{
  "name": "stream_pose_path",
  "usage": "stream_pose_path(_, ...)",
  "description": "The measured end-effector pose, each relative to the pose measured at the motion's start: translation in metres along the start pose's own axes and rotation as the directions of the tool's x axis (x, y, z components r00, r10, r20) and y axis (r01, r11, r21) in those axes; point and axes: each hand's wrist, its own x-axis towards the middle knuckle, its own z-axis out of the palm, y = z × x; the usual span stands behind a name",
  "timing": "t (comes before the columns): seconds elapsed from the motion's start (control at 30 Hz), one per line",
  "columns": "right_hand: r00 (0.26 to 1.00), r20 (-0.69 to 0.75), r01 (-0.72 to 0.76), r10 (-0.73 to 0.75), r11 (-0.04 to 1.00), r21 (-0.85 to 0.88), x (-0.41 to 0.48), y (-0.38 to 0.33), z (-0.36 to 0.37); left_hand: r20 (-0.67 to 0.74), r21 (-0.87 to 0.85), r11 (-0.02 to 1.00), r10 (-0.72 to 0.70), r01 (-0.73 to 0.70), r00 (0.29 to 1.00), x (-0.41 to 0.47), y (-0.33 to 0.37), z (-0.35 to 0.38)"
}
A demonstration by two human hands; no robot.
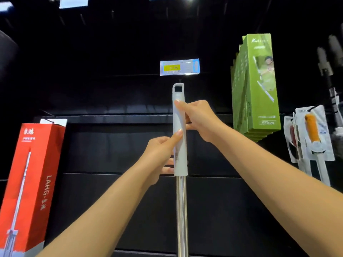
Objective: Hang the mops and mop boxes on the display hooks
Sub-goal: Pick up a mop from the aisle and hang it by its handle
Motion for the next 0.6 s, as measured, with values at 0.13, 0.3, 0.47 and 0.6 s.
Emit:
stream_pose_path(0.13, 1.0, -0.003, 0.031, -0.031, 0.999, 0.029, 0.021, 0.003, -0.005, 0.0, 0.024, 0.999, 0.041, -0.041, 0.999, 0.02, 0.008, 0.004)
stream_pose_path(0.3, 0.997, -0.014, 0.079, -0.078, 0.996, 0.043, 0.037, 0.0, -0.008, -0.002, 0.053, 0.996, 0.077, -0.077, 0.997, 0.036, 0.019, 0.001)
stream_pose_path(0.47, 0.997, -0.013, 0.079, -0.078, 0.994, 0.072, 0.052, 0.005, -0.008, -0.003, 0.09, 0.993, 0.081, -0.081, 0.997, 0.05, 0.021, 0.001)
stream_pose_path(0.6, 0.999, -0.015, 0.054, -0.053, 0.993, 0.103, 0.059, 0.014, -0.006, -0.014, 0.115, 0.991, 0.072, -0.07, 0.997, 0.06, 0.017, 0.0)
